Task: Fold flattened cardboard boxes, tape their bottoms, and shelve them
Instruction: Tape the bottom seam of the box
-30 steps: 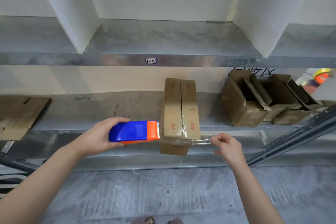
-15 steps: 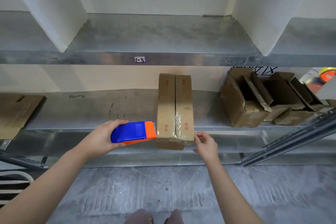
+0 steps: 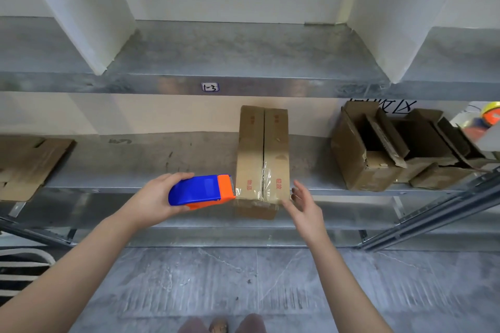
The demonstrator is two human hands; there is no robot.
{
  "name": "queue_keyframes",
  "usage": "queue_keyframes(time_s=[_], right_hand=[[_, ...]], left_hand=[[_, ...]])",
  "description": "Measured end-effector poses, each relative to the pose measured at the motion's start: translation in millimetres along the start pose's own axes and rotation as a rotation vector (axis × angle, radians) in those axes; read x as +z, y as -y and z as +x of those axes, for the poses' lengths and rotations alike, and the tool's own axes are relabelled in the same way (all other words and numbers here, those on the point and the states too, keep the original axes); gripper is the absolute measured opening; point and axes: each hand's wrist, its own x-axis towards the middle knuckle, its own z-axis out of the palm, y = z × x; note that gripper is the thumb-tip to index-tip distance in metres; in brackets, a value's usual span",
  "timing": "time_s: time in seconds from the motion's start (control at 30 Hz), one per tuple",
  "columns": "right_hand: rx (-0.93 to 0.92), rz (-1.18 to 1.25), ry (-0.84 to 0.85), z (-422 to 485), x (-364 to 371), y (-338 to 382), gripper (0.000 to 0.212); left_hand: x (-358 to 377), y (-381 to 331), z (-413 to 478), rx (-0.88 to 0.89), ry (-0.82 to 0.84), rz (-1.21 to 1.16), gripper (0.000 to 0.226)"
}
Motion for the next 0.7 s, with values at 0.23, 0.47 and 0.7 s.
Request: queue_keyframes(time_s=[0.23,0.47,0.7], right_hand=[[-0.099,-0.07,0.024,12,22,7,0.096],[-0.112,-0.076,0.018,15,21,6,0.076],[-0.074,-0.021,0.006,23,23,6,0.08]], left_hand=[[0,4,0,-0.035,0.002,-0.034,0.077],[-14,15,-5,0.004,0.031,-0.072,0.073],[-40,60,-20,0.014,0.079,0.037,0.077]])
